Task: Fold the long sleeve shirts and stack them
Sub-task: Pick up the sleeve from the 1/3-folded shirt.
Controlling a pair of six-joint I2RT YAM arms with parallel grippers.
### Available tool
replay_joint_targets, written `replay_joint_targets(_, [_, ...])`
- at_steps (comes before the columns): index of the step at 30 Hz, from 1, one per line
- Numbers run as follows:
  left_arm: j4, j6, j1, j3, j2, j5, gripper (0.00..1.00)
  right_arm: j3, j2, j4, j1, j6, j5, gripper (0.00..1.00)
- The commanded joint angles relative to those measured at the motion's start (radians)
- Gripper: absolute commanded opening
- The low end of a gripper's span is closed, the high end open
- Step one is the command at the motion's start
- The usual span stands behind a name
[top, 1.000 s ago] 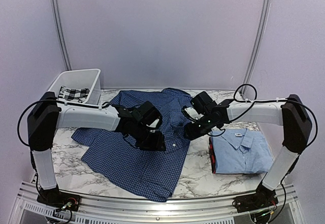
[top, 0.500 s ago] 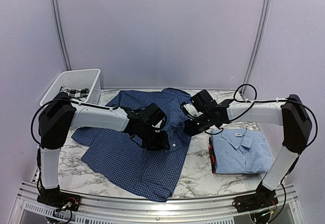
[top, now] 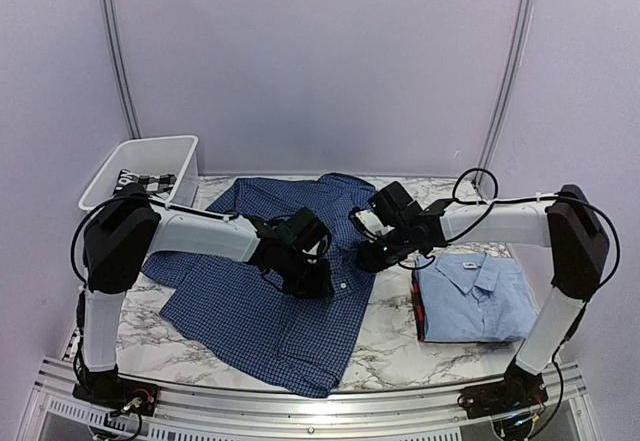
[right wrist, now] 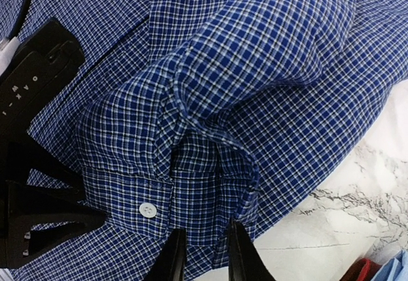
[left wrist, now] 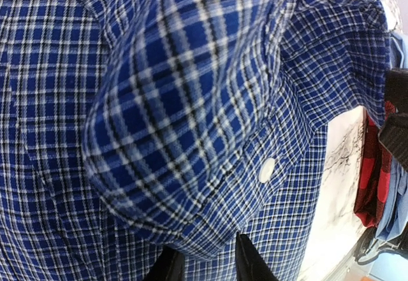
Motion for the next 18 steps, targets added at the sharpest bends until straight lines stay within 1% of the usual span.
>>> replay_joint_targets(1, [0.035,-0.012,0.005,0.022,0.013,-0.005,0.26,0.015,0.017,-0.013,0.008,0.014,0.050,0.18])
replay_joint_targets(3, [0.041,-0.013,0.004,0.024,0.011,0.001,0.23,0.018,0.012,-0.029,0.012,0.015,0.094,0.18])
replay_joint_targets(7, [0.051,-0.017,0.005,0.024,0.005,0.005,0.17,0.008,-0.010,-0.025,0.012,0.008,0.113,0.22])
replay_joint_targets(10, [0.057,-0.017,0.005,0.029,0.010,0.018,0.12,0.011,0.002,-0.026,0.011,0.004,0.125,0.25])
replay_joint_targets(14, [0.064,-0.023,0.005,0.029,0.006,0.025,0.06,0.008,0.009,-0.035,0.010,0.004,0.181,0.30])
replay_joint_targets(18, [0.066,-0.023,0.006,0.027,0.001,0.028,0.03,-0.002,0.009,-0.033,0.005,0.004,0.222,0.32])
